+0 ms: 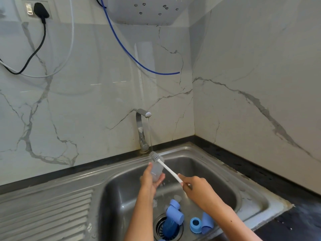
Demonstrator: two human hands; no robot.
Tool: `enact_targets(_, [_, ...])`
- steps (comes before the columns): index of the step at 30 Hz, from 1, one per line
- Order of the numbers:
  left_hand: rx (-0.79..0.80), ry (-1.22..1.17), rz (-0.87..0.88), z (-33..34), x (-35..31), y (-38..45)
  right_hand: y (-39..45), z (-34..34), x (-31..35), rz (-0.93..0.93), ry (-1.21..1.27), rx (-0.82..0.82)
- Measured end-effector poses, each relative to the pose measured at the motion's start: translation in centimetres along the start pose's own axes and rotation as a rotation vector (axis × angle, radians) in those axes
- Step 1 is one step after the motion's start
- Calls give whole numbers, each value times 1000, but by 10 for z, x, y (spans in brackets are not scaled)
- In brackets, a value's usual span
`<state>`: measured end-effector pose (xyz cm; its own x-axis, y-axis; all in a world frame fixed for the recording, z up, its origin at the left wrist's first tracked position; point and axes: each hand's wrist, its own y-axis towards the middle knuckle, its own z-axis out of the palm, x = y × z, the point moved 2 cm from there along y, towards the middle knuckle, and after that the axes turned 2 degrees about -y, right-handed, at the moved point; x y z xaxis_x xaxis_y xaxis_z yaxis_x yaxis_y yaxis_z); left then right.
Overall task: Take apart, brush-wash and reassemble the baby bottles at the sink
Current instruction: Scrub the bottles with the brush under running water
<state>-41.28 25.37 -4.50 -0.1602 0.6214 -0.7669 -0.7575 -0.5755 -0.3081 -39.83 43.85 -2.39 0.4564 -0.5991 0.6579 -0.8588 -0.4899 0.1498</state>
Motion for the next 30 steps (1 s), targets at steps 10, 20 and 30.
enact_targets(10, [111,-443,-190,6,-13,12,-8,1,17,-97,-71,-75])
enact_targets(20, [97,-530,-96,4,-22,13,-12,-16,2,-57,171,74])
enact_targets(30, [128,-378,22,11,-16,14,-1,-7,12,-91,105,-25])
